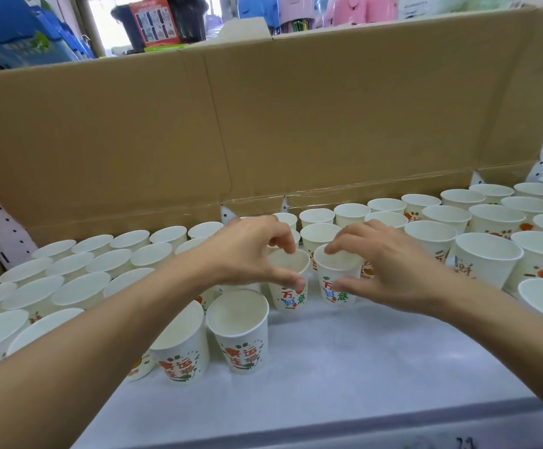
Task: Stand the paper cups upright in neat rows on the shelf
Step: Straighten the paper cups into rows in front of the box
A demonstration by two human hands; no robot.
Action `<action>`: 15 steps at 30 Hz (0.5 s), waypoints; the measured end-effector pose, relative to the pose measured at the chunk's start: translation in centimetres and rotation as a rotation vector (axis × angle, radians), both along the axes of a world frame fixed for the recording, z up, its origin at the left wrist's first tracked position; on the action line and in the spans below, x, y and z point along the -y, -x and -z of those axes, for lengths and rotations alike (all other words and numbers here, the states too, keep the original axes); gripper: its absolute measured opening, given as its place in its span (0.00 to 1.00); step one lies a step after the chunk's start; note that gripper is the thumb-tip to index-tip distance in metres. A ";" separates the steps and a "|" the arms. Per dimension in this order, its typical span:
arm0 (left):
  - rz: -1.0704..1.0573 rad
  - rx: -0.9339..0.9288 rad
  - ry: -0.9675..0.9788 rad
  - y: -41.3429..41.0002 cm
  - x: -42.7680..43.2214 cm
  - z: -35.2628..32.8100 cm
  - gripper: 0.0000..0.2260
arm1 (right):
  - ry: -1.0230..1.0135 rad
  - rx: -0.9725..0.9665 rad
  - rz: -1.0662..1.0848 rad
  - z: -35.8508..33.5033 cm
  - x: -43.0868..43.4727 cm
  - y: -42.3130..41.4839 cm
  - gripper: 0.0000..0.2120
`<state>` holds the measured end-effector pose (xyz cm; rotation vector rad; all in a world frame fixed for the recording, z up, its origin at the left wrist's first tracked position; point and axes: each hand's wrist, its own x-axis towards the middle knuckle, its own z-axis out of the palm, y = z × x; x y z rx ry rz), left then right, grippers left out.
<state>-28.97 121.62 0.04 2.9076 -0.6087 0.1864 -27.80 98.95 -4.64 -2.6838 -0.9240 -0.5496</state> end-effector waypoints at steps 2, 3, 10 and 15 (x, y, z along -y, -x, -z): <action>-0.051 0.060 -0.072 -0.2 -0.2 0.6 0.29 | -0.038 0.014 0.039 0.4 -0.2 0.1 0.31; -0.072 0.068 -0.093 -0.4 -0.3 0.8 0.31 | -0.039 0.006 0.069 0.5 -0.3 0.1 0.34; -0.117 0.110 -0.073 -0.7 -0.7 1.6 0.31 | -0.014 -0.057 0.187 -0.1 -1.0 -0.2 0.34; -0.123 0.079 -0.041 -0.7 -0.7 1.7 0.28 | -0.051 -0.091 0.201 0.1 -1.2 -0.5 0.32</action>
